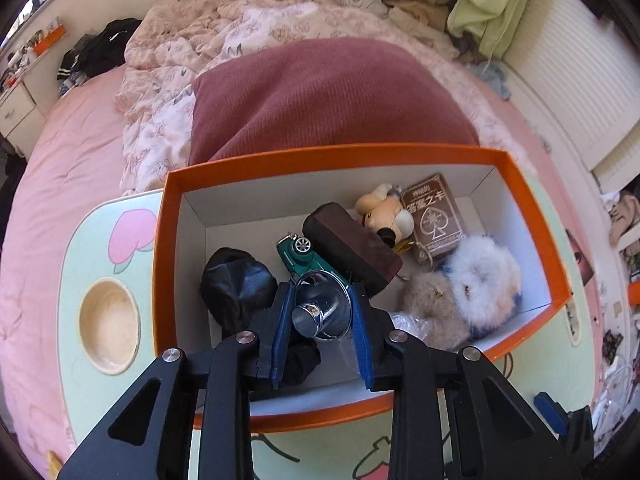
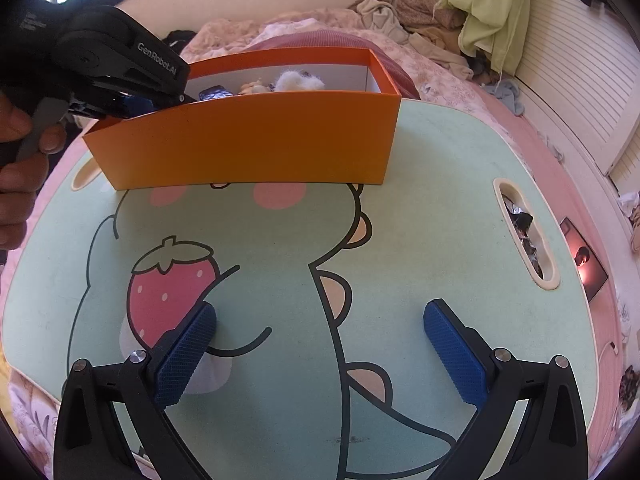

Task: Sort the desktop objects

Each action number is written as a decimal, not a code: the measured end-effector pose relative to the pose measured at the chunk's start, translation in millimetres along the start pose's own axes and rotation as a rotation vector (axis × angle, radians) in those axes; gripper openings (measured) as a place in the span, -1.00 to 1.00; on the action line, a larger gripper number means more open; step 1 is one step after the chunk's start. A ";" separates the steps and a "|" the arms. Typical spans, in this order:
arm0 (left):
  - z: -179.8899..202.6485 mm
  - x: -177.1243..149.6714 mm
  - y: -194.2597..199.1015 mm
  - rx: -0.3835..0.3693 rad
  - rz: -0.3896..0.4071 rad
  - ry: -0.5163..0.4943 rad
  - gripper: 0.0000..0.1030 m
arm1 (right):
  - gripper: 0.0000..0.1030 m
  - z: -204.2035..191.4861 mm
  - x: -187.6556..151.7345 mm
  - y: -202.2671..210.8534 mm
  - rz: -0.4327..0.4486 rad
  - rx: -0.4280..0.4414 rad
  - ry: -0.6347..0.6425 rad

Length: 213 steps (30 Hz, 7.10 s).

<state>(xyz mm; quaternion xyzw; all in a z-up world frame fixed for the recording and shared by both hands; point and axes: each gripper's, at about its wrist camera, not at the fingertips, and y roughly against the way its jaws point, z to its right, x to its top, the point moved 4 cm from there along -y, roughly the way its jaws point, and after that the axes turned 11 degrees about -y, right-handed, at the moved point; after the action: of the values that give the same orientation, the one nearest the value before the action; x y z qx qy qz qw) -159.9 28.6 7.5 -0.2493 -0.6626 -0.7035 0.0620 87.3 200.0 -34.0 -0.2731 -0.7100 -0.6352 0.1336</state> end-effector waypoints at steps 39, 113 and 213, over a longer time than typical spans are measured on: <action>17.0 -157.4 35.2 0.118 0.195 -0.022 0.99 | 1.00 10.4 -1.4 -5.7 0.003 0.001 -0.001; 13.9 -170.1 37.7 0.121 0.205 -0.010 0.99 | 1.00 25.8 -9.6 -2.4 -0.008 0.028 0.049; -2.3 -3.5 98.4 -0.208 0.220 -0.089 -0.44 | 1.00 23.6 -0.1 1.1 0.009 0.036 0.060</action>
<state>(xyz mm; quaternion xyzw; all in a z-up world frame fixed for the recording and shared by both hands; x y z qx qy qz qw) -116.4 14.2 94.7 -0.3564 -0.5570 -0.7455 0.0832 91.7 223.0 -36.9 -0.2546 -0.7158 -0.6295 0.1628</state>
